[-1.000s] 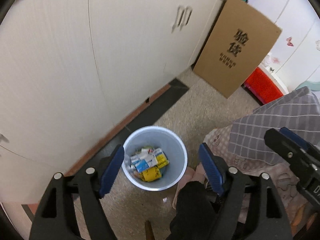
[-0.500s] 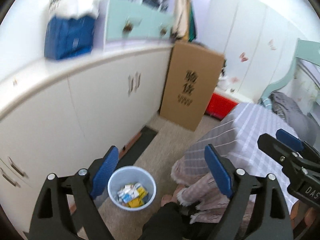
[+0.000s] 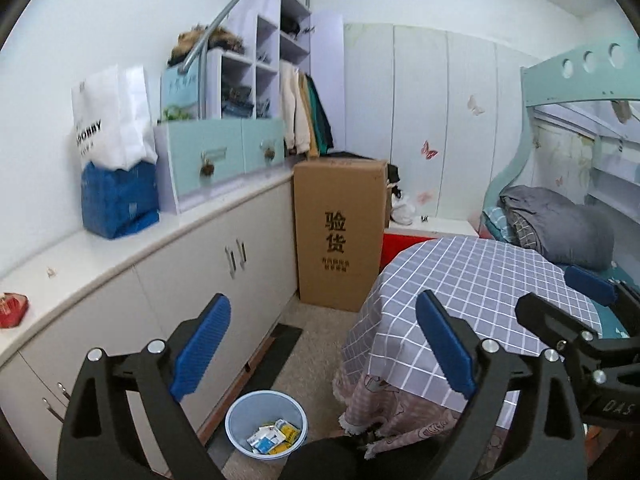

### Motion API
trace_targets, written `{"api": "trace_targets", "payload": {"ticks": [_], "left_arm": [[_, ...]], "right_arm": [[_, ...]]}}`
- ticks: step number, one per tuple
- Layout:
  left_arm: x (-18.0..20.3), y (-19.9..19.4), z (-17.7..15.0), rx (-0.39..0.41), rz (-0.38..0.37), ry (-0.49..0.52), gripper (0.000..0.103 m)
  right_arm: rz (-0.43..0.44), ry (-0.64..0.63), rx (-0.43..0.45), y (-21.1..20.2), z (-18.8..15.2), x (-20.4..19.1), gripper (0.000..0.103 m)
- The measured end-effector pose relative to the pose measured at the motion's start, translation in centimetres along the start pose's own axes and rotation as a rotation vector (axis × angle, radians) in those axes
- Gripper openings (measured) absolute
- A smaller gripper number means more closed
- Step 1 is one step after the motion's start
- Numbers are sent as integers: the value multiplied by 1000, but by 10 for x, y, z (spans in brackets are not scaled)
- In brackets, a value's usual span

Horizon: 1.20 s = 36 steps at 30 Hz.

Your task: Collect trash

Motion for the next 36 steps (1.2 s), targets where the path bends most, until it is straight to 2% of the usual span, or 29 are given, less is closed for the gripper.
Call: {"api": "trace_targets", "payload": {"ticks": [5, 11, 24, 36], "left_arm": [[5, -27, -7, 22, -20, -36, 94], [14, -47, -20, 24, 2, 25, 94], [12, -98, -40, 61, 3, 45, 96], [4, -115, -44, 84, -7, 32, 96]], "right_arm": [[-58, -14, 19, -29, -10, 0, 96], [-92, -17, 36, -54, -17, -6, 96], [-149, -63, 87, -105, -24, -22, 97], [-212, -60, 142, -132, -40, -35, 97]]}}
Point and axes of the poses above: each gripper's, at about its wrist camera, not at the fingertips, and y roughly the way its jaws point, x to its right, z to its top, the point moved 1 cm from there along y, roughly the way its jaws point, and after that the axes turned 12 degrees about -y, right-handed, at the moved point
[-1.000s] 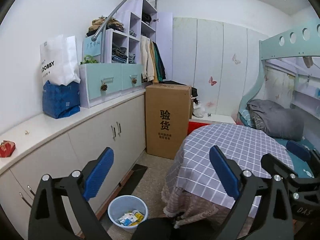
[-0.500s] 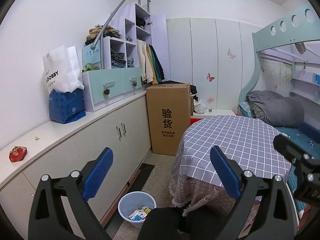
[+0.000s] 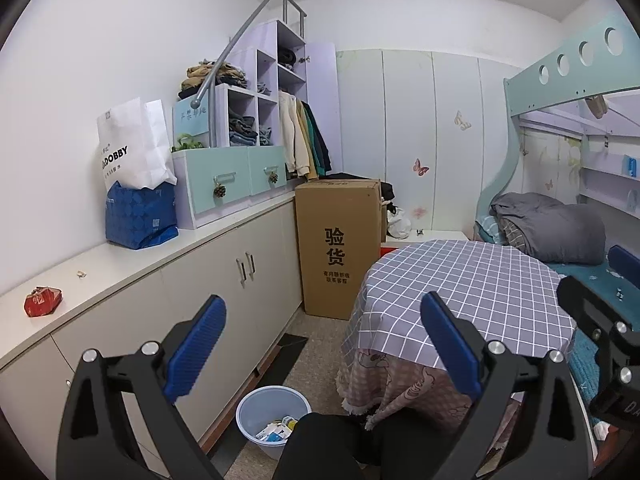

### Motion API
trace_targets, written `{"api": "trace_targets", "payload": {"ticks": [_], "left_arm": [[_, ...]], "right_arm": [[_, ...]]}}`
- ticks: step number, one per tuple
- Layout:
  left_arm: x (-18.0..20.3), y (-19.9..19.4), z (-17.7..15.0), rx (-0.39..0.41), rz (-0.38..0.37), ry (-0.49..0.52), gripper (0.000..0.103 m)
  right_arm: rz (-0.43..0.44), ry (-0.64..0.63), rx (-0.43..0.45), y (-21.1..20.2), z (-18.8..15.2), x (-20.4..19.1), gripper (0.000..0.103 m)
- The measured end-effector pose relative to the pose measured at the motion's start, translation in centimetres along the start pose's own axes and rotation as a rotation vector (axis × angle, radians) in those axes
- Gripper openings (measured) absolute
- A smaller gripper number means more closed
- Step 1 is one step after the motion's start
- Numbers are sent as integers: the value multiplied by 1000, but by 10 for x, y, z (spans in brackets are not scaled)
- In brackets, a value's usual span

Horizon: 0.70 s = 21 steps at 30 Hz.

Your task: Collect trash

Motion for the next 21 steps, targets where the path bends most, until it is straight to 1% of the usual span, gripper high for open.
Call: {"api": "trace_targets", "payload": {"ticks": [9, 21], "left_arm": [[-2, -7, -3, 32, 6, 1, 96], [-4, -11, -5, 40, 1, -11, 96]], "right_arm": [[-14, 12, -14, 0, -7, 2, 97], [-7, 13, -21, 1, -9, -3, 97]]}}
Point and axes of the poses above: each gripper's, at about its wrist camera, not at the fingertips, and y roughly the way its jaws point, x to its right, z to its top, the point moved 1 cm from there along y, roughly the way its jaws point, and after that the axes turned 12 degrees about -y, right-handed, at the moved point
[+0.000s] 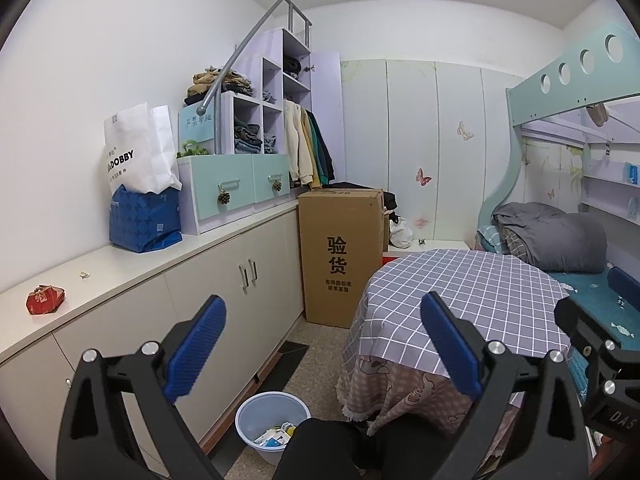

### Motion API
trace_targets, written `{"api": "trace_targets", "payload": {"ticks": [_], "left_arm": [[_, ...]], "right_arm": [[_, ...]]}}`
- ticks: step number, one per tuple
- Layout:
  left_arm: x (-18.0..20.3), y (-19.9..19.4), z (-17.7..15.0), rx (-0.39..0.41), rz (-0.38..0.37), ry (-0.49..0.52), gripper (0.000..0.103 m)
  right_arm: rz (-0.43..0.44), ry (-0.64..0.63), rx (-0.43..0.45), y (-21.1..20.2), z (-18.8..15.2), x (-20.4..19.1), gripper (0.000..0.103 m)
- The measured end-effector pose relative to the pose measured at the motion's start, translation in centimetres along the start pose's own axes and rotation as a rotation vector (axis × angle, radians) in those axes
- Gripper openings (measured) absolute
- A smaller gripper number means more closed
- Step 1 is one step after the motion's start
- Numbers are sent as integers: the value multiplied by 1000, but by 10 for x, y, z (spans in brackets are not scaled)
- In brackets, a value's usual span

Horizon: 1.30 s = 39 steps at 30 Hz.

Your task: Collect trash

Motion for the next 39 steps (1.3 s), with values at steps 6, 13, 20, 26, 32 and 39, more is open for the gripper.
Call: {"api": "trace_targets", "payload": {"ticks": [6, 13, 20, 26, 32, 39], "left_arm": [[1, -3, -1, 4, -8, 2, 96], [1, -3, -2, 0, -13, 6, 96], [2, -4, -2, -1, -14, 6, 96], [2, -4, -2, -1, -14, 6, 96], [2, -4, -2, -4, -16, 5, 96], [4, -6, -4, -7, -19, 7, 96]], "right_arm": [[2, -2, -5, 0, -2, -1, 97], [6, 0, -9, 0, -4, -4, 97], [7, 0, -11, 1, -3, -5, 97], [8, 1, -12, 0, -4, -4, 97], [8, 1, -15, 0, -6, -6, 97], [8, 4, -19, 1, -6, -8, 97]]}}
Point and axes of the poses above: each gripper's, at about its wrist camera, not at the fingertips, and y roughly the way its jaws point, x to its right, z to its top, the point moved 1 cm from there along y, roughly the way its jaws point, and after that the axes turned 12 degrees about -y, right-handed, at the moved point
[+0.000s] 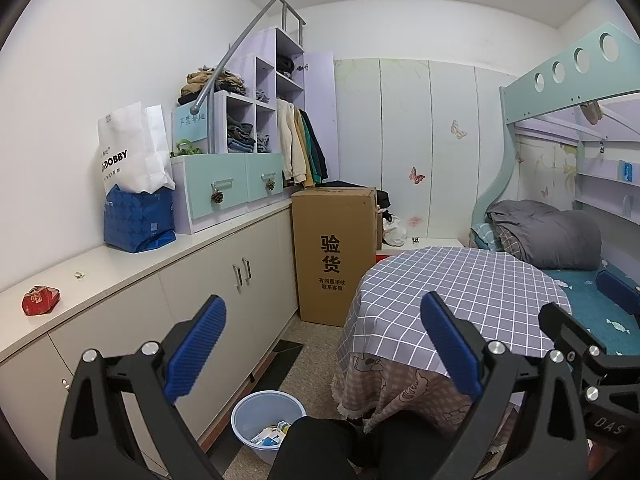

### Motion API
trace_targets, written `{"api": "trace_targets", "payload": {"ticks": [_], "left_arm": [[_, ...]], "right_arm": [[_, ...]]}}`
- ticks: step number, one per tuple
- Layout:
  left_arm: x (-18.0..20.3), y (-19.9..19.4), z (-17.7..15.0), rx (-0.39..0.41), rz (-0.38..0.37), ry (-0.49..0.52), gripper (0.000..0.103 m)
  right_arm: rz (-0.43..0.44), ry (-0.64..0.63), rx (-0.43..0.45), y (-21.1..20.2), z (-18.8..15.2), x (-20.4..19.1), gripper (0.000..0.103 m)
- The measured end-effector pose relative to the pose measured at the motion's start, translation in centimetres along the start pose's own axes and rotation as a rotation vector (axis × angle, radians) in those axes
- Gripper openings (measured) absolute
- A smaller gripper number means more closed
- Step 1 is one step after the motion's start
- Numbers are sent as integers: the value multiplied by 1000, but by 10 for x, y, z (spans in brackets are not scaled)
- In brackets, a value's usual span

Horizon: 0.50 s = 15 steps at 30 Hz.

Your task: Collect trash

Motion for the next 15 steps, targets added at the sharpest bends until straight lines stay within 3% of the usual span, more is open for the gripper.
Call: {"api": "trace_targets", "payload": {"ticks": [15], "left_arm": [[0, 0, 0, -3, 0, 2, 96]], "right_arm": [[2, 2, -1, 0, 0, 0, 97]]}}
Point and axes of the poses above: each gripper's, at about its wrist camera, not at the fingertips, and y roughly the way its jaws point, x to its right, z to its top, the point moved 1 cm from there along y, roughly the way its jaws point, and after that the axes turned 12 degrees about -y, right-handed, at the moved point
